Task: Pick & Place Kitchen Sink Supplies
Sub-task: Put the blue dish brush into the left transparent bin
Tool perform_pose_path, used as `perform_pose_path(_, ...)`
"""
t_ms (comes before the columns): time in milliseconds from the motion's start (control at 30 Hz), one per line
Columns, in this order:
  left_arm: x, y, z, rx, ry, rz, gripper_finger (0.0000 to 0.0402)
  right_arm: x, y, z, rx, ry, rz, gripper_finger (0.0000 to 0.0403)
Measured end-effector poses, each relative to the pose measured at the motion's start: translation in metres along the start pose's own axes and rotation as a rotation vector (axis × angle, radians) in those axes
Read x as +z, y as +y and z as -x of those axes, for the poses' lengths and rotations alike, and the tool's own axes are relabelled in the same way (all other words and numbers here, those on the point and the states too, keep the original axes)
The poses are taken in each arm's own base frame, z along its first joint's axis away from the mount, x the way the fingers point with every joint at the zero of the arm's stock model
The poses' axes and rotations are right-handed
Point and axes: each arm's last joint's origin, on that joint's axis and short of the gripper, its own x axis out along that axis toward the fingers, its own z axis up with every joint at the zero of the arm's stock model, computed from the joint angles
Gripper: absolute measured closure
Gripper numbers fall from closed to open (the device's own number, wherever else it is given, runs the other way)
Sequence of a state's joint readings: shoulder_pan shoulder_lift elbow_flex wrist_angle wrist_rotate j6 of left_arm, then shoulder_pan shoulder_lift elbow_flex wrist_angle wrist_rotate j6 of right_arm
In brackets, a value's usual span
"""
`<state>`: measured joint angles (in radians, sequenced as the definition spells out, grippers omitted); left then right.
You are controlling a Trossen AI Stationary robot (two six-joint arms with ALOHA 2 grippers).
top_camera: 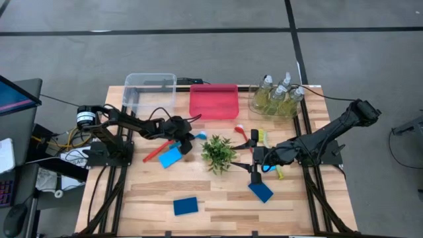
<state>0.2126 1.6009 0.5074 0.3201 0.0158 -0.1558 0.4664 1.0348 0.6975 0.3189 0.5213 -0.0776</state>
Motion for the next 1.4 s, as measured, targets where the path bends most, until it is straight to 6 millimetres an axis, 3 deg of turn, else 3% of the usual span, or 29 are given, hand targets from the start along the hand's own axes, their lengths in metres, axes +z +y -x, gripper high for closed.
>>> perform_pose_path(233, 0.002, 0.003, 0.000, 0.010, -0.015, 0.006, 0.0359, 0.000, 0.000, 0.000, 0.000, 0.000, 0.000, 0.0173)
perform_pose_path(467, 0.013, 0.001, 0.012, 0.003, -0.089, 0.011, 0.0385, 0.000, 0.000, 0.000, 0.000, 0.000, 0.000, 0.0173)
perform_pose_path(733, 0.033, -0.014, 0.043, -0.018, -0.239, -0.012, 0.0369, 0.000, 0.000, 0.000, 0.000, 0.002, 0.001, 0.0173)
perform_pose_path(1000, 0.054, -0.018, 0.094, 0.078, -0.458, -0.030, 0.0372, 0.000, 0.000, 0.000, 0.000, 0.003, 0.002, 0.0173)
perform_pose_path(1167, 0.062, -0.013, 0.134, 0.264, -0.617, -0.075, 0.0371, 0.000, 0.000, 0.000, 0.000, 0.004, 0.002, 0.0173)
perform_pose_path(1400, 0.063, -0.001, 0.184, 0.770, -0.701, -0.119, 0.0375, -0.002, -0.003, -0.001, -0.012, 0.020, 0.011, 0.0173)
